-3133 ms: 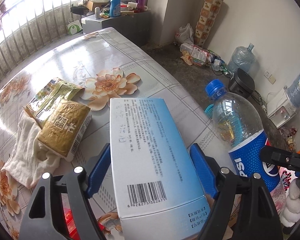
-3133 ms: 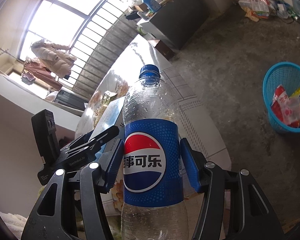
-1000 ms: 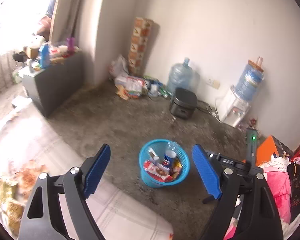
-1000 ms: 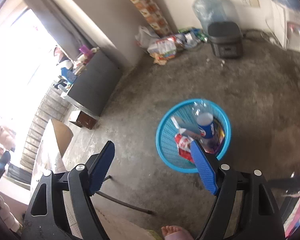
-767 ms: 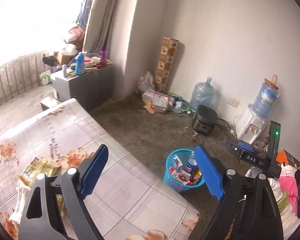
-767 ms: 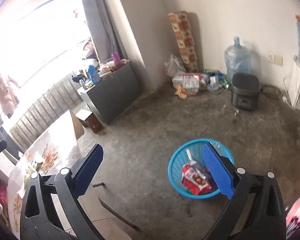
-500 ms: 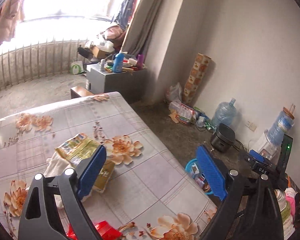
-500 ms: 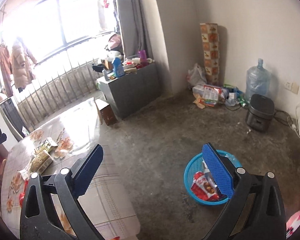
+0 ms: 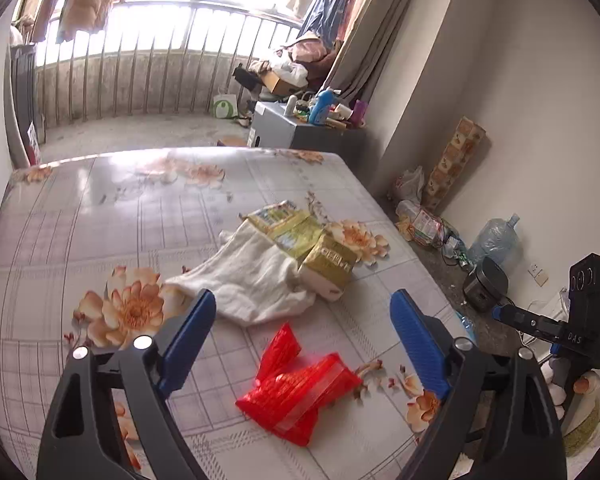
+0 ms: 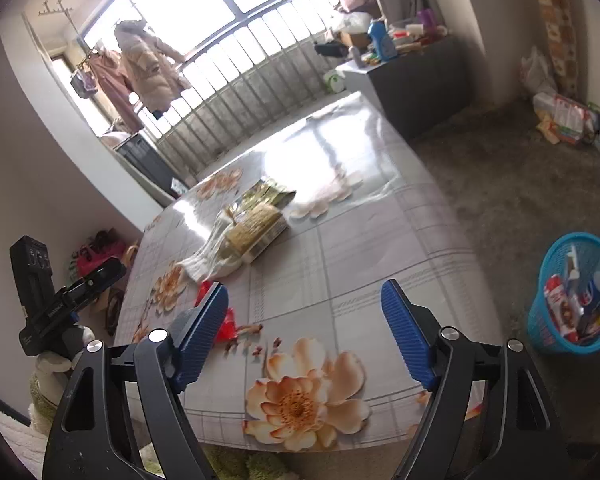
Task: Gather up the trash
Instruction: 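Move both tools back over the table, then grasp the red plastic bag with the right tool and lift it, then grasp the gold tissue packet with the left tool while the right tool holds the red bag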
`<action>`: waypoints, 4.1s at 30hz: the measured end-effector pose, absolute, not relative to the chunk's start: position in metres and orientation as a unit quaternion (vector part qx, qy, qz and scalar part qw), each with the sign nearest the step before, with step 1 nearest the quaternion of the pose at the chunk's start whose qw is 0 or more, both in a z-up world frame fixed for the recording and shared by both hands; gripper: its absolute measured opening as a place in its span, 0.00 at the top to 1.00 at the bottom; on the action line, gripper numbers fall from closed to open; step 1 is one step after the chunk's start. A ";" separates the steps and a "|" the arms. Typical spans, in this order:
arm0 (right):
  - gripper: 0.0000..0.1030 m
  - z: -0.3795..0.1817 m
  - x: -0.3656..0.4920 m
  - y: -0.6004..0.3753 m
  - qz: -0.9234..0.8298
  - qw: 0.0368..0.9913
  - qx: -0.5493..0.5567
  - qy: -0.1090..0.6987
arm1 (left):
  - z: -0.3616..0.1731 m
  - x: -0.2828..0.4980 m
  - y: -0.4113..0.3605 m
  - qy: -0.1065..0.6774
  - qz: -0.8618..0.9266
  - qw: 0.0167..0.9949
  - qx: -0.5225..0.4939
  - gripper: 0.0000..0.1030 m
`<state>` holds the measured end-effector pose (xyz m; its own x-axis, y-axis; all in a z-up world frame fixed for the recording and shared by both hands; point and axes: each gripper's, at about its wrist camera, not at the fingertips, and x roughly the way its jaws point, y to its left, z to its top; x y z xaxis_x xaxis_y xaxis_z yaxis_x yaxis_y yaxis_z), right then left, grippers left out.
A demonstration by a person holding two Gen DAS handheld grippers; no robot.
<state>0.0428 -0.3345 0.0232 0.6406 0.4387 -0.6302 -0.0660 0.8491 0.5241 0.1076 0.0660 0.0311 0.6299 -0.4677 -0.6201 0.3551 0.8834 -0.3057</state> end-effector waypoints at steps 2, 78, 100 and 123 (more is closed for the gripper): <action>0.42 0.016 0.051 -0.325 0.158 0.863 0.238 0.416 | 0.019 0.105 0.072 0.386 -0.228 0.889 -0.089 0.27; 0.85 -0.046 0.079 -0.347 0.165 0.755 0.411 0.483 | -0.020 0.158 -0.027 0.436 -0.309 0.845 -0.034 0.71; 0.85 -0.051 0.083 -0.364 0.126 0.774 0.423 0.454 | -0.035 0.221 -0.098 0.484 -0.278 0.828 0.053 0.36; 0.80 -0.051 0.042 -0.381 0.142 0.752 0.424 0.484 | -0.051 0.124 -0.086 0.481 -0.265 0.827 0.117 0.48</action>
